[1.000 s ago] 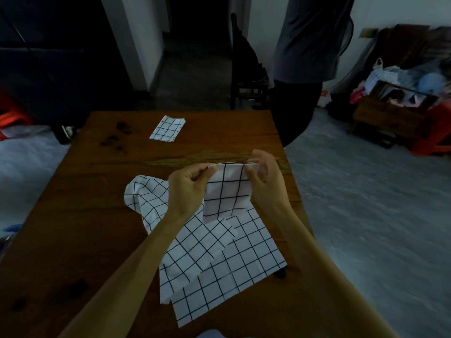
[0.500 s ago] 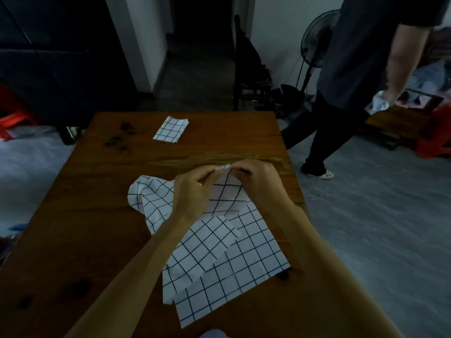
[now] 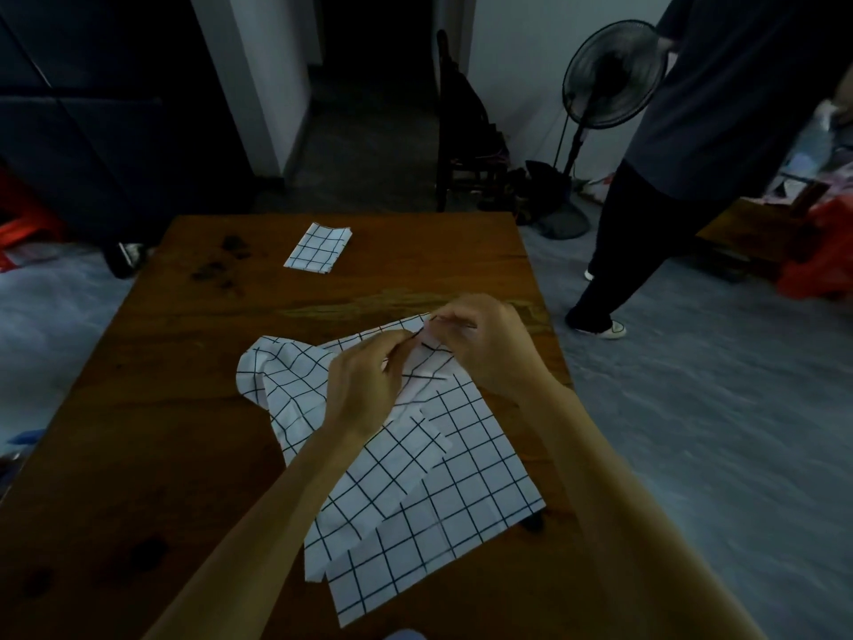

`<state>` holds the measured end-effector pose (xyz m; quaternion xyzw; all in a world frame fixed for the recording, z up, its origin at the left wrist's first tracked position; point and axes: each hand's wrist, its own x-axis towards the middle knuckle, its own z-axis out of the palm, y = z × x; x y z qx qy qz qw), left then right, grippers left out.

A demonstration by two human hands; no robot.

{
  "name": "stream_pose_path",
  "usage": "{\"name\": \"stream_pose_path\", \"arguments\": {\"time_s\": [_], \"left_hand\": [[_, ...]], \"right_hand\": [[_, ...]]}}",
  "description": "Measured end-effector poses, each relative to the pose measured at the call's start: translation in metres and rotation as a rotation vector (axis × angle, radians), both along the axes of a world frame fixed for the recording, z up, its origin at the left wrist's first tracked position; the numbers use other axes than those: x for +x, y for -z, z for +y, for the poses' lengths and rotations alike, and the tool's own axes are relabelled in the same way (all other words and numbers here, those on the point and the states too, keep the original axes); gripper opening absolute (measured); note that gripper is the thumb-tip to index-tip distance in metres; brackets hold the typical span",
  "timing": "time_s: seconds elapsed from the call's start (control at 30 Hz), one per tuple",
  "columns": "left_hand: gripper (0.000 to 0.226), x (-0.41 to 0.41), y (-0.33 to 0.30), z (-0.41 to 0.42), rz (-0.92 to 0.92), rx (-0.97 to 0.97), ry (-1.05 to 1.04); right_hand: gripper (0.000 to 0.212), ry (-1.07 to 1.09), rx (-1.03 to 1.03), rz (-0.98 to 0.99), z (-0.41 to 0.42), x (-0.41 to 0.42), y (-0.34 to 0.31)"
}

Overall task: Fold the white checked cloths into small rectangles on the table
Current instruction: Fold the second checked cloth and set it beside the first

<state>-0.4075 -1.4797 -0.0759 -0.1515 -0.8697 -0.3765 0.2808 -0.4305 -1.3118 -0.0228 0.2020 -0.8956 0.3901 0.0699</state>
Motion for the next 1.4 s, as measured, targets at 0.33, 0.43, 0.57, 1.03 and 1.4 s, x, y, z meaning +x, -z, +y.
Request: {"name": "stream_pose_path", "arguments": {"time_s": [0.33,0.43,0.57,1.03,1.4], "left_hand": [[0.020,0.007,0.038,-0.013,-0.224,0.008,0.026],[0.017,0.008,0.050,-0.027,-0.372,0.010,0.014],[0.018,0.010,0.071,-0.054,-0.625,0.000,-0.082],[0.020,-0.010,0.029,0.001,-0.314,-0.016,0.038],[0.017,0.000,0.056,-0.029,-0.560,-0.231,-0.011]], "right_hand": [[0.012,0.152,-0.211,0.182,0.003,0.000,0.003],[0.012,0.230,-0.215,0.207,0.007,0.001,0.008],[0.012,0.365,-0.200,0.312,0.027,-0.007,-0.001],[0.015,0.234,-0.240,0.105,0.007,0.005,0.022],[0.012,0.341,-0.221,0.153,0.014,0.009,0.021]]}}
